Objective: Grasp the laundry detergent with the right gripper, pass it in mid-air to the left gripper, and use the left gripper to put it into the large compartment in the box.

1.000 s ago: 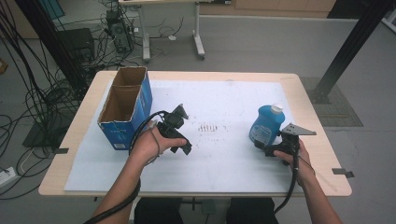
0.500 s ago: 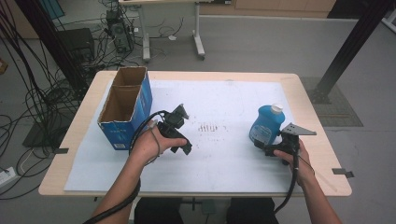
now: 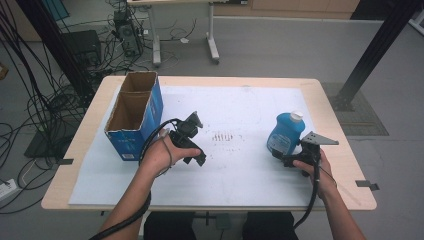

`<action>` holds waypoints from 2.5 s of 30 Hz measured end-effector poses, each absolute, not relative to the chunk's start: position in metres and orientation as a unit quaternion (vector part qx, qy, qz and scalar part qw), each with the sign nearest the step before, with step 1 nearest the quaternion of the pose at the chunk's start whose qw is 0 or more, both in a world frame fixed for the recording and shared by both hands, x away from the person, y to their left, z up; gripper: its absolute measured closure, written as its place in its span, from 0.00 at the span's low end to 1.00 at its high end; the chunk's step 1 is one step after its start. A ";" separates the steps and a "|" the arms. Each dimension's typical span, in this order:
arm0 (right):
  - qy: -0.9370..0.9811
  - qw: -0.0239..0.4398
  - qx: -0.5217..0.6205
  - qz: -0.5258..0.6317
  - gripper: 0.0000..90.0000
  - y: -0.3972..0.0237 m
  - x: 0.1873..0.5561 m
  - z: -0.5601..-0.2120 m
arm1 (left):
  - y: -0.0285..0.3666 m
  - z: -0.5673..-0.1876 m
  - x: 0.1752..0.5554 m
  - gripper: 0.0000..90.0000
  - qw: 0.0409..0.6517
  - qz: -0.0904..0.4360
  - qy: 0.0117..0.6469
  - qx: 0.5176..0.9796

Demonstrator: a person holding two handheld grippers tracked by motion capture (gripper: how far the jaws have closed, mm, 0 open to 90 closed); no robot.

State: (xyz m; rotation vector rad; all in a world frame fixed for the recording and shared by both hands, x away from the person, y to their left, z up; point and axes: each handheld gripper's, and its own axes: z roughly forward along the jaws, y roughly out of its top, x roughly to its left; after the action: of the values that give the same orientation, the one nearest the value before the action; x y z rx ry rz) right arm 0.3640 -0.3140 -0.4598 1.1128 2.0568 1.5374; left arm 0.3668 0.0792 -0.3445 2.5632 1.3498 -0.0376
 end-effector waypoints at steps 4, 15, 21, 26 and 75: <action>0.724 0.171 0.392 0.541 0.01 -0.314 0.364 -0.460 | 0.079 -0.345 0.367 0.14 0.121 -0.013 0.462 0.879; 0.722 0.173 0.393 0.542 0.01 -0.315 0.364 -0.460 | 0.079 -0.345 0.366 0.14 0.121 -0.012 0.463 0.878; 0.721 0.173 0.393 0.543 0.01 -0.315 0.365 -0.460 | 0.079 -0.345 0.366 0.14 0.119 -0.011 0.462 0.879; 0.723 0.175 0.392 0.542 0.01 -0.315 0.365 -0.460 | 0.080 -0.345 0.366 0.14 0.119 -0.010 0.464 0.878; 0.722 0.178 0.381 0.549 0.01 -0.314 0.366 -0.457 | 0.080 -0.346 0.366 0.14 0.119 -0.013 0.461 0.879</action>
State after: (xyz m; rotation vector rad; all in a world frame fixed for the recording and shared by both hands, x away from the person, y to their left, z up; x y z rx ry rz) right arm 0.3665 -0.3138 -0.4572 1.0776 2.0434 1.5523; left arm 0.3658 0.0796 -0.3462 2.5707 1.3489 -0.0382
